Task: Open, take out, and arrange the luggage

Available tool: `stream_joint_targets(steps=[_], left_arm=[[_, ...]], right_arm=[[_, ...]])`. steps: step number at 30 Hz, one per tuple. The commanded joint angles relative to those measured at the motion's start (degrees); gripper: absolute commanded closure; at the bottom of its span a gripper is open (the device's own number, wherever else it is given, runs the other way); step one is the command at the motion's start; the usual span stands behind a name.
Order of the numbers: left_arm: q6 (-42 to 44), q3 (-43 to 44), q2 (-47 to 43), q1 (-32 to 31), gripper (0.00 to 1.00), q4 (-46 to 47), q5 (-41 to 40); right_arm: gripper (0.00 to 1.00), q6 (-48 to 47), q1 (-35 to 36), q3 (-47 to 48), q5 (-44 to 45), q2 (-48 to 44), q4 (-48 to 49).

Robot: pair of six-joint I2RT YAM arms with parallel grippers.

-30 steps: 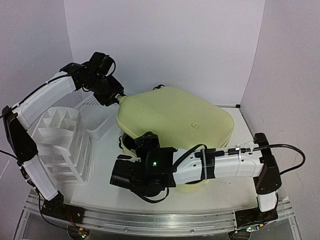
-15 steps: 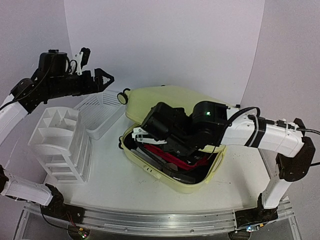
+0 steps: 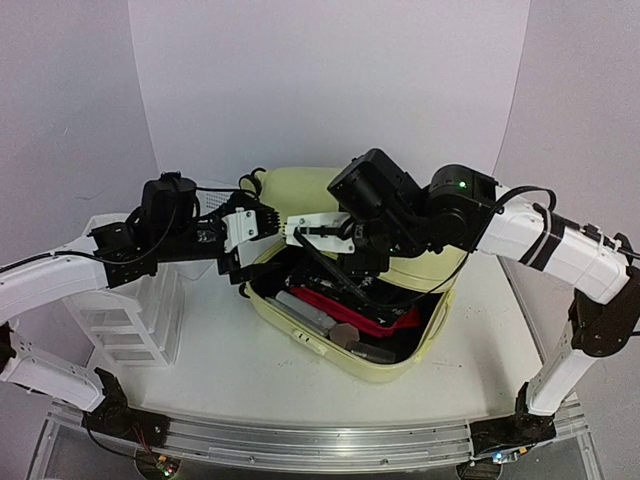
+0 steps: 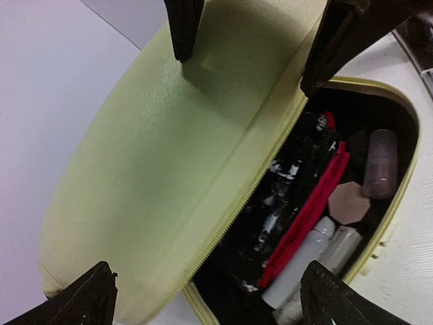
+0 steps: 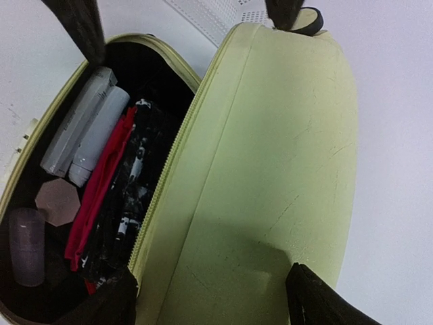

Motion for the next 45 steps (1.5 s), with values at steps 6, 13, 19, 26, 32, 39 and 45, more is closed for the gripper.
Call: stream_joint_targets(steps=[6,13,19,26,32,39,45], left_arm=[[19.5,0.8,9.9,-0.2,0.07,27.2,-3.0],[15.6,3.1,14.2,-0.3,0.09,28.0,-4.9],[-23.1,2.9,4.9,4.1,0.02,19.2,-12.8],[-59.6,16.3,11.8,17.8,0.05,-12.7,5.5],[-56.4,29.7,25.8,24.1,0.01,-20.7,25.2],[-44.2,39.1,38.3,26.4,0.01,-27.2,40.6],[-41.2,33.9,39.3,26.3,0.01,-28.4,49.3]], right_arm=[[0.23,4.8,-7.2,0.2,2.3,-1.9,-2.2],[0.25,6.8,-10.5,1.2,1.8,-1.5,-2.2],[0.23,11.5,-11.8,-1.4,-0.9,-3.6,-3.5],[0.15,23.5,-11.8,-6.5,-10.9,-9.0,-7.1],[0.11,29.9,-11.7,-12.8,-17.6,-13.2,-7.9],[0.12,33.4,-11.8,-16.5,-20.1,-17.8,-9.2],[0.11,33.8,-11.8,-17.6,-21.3,-20.6,-9.2]])
